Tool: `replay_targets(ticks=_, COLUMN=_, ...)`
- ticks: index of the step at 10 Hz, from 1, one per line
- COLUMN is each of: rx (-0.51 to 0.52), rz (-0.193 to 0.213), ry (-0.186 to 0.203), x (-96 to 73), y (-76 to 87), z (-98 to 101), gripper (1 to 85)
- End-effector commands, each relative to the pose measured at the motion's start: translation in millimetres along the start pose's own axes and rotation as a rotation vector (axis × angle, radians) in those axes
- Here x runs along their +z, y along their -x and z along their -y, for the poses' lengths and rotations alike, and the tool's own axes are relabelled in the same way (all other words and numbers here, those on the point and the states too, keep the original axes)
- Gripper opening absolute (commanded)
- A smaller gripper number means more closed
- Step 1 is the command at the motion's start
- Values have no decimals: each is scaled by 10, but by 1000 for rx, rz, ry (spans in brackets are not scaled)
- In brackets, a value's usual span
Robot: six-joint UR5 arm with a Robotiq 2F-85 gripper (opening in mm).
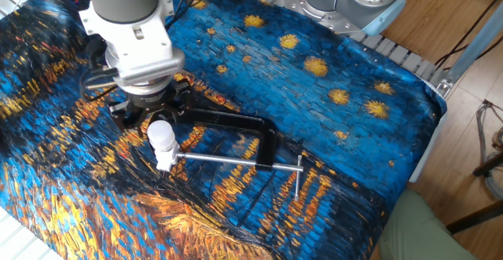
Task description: Install the light bulb by rotating it
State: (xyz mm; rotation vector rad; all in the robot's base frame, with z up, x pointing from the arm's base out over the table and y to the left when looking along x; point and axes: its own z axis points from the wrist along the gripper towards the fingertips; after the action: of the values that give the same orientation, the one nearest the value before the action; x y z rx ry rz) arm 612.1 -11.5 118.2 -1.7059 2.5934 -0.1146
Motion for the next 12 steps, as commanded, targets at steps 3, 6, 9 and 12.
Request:
replay_targets(ticks=3, rx=-98, rz=21, ry=-13, x=115, y=-32, z=-21, gripper=647)
replay_targets(ticks=6, rx=-131, rz=25, ry=-33, x=145, y=-36, z=15, gripper=637)
replay_targets(ticks=9, rx=-137, rz=30, ry=-36, x=173, y=-42, z=8, gripper=630)
replay_targets(ticks=12, rx=-158, rz=36, ry=-46, x=184, y=-6, z=10, gripper=627)
